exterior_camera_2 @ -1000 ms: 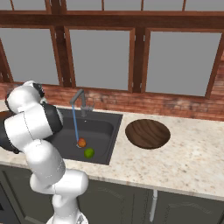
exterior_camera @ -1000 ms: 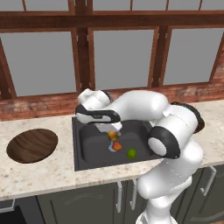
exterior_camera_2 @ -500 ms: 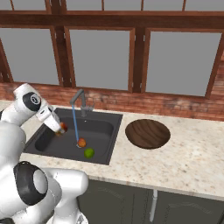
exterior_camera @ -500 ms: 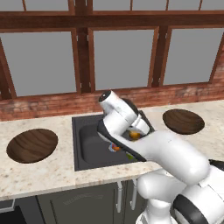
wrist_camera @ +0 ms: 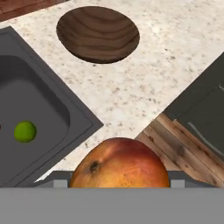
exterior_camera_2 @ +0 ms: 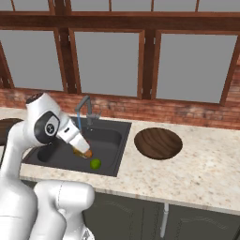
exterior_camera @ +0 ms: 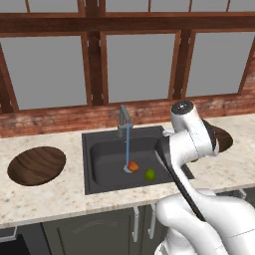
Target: Pick the mangos from the sink and place them in one bowl. Place the lime in the other bowl. Then turn off the sink faucet.
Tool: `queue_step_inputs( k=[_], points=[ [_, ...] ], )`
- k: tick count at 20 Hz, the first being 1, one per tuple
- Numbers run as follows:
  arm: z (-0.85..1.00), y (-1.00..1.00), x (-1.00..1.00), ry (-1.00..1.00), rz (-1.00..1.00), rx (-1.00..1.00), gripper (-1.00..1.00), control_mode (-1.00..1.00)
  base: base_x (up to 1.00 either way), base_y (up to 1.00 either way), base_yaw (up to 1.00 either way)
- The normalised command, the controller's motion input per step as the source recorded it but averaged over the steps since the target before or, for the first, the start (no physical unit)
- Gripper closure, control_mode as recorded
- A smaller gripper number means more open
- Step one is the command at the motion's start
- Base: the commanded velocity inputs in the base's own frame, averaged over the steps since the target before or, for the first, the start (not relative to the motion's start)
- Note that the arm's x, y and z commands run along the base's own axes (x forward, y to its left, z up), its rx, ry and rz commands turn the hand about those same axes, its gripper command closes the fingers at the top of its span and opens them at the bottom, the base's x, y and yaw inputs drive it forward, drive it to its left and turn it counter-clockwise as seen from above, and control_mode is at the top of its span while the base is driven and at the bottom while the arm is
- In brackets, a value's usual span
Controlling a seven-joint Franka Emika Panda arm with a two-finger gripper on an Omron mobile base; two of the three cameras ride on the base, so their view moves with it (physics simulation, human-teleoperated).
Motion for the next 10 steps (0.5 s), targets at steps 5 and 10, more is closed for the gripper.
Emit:
queue_step_inputs(
  k=[5, 10],
  points=[
    [0.47, -0.93, -0.23, 0.00, 0.14, 0.13, 1.00, -1.00, 0.00, 0.00, 0.00],
    [0.45, -0.94, 0.00, -0.05, 0.14, 0.16, 1.00, -1.00, 0.00, 0.00, 0.00]
  ],
)
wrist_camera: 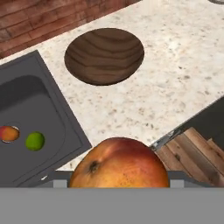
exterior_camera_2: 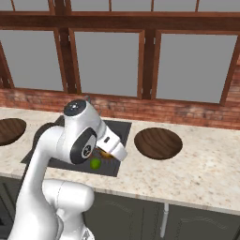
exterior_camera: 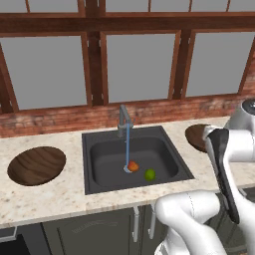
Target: Pick the mangos from the sink and place them in one bowl. Place the lime in the other bowl. Then turn off the sink faucet.
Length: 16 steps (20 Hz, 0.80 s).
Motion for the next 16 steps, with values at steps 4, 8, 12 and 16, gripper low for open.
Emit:
queue_step_inputs(
  k=[4, 8, 12, 16],
  points=[
    [0.14, -0.79, 0.17, -0.08, 0.14, 0.16, 1.00, -1.00, 0.00, 0.00, 0.00],
    [0.14, -0.50, 0.36, 0.00, 0.12, 0.12, 1.00, -1.00, 0.00, 0.00, 0.00],
    [0.25, -0.25, 0.51, 0.09, 0.06, 0.03, 1.00, -1.00, 0.00, 0.00, 0.00],
    [0.13, -0.12, 0.65, 0.19, 0.03, 0.00, 1.00, -1.00, 0.00, 0.00, 0.00]
  ],
)
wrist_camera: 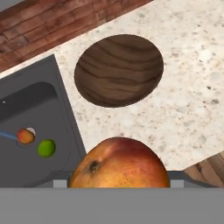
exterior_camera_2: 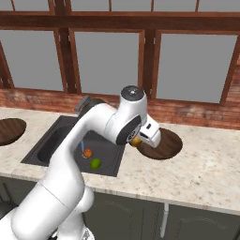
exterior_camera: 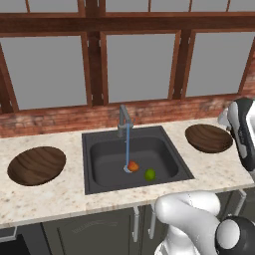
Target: Pick the mangos from the sink and place them in one bowl. Place the lime in the other bowl. Then turn off the sink faucet.
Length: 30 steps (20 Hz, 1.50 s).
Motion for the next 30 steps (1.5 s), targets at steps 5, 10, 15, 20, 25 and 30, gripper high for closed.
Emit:
queue_step_inputs(
  k=[5, 10, 15, 20, 25, 30],
  points=[
    [-0.06, -0.24, 0.61, 0.14, 0.06, 0.00, 1.00, -1.00, 0.00, 0.00, 0.00],
    [-0.28, -0.41, 0.40, 0.02, 0.09, 0.01, 1.00, -1.00, 0.00, 0.00, 0.00],
    [-0.26, -0.18, 0.52, 0.08, 0.06, 0.00, 1.00, -1.00, 0.00, 0.00, 0.00],
    [-0.43, -0.06, 0.44, 0.13, 0.07, 0.00, 1.00, -1.00, 0.00, 0.00, 0.00],
    [-0.46, -0.09, 0.30, 0.15, 0.08, 0.00, 1.00, -1.00, 0.00, 0.00, 0.00],
    [-0.32, -0.06, 0.27, 0.16, 0.08, 0.00, 1.00, -1.00, 0.00, 0.00, 0.00]
  ],
)
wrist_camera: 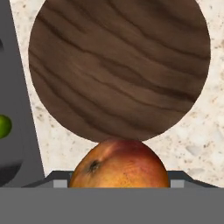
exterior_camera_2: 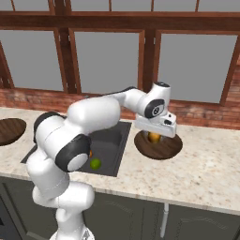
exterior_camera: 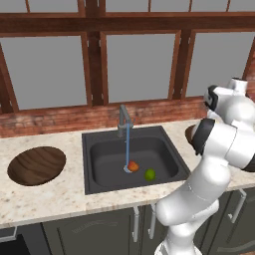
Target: Pick the mangos from the sink and place them in one bowl. Place the lime in the other bowl. Then turn off the sink faucet.
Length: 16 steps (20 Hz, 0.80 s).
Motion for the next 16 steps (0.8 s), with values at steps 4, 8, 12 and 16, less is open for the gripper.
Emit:
queue_step_inputs(
  k=[4, 8, 12, 16],
  points=[
    [-0.35, -0.09, 0.25, 0.06, 0.08, 0.00, 1.00, -1.00, 0.00, 0.00, 0.00],
    [-0.37, -0.09, 0.24, 0.00, 0.08, 0.00, 1.00, -1.00, 0.00, 0.00, 0.00],
    [-0.35, -0.06, 0.26, 0.00, 0.07, 0.00, 1.00, -1.00, 0.00, 0.00, 0.00],
    [-0.25, -0.01, 0.15, 0.00, 0.06, 0.00, 1.00, -1.00, 0.00, 0.00, 0.00]
  ],
)
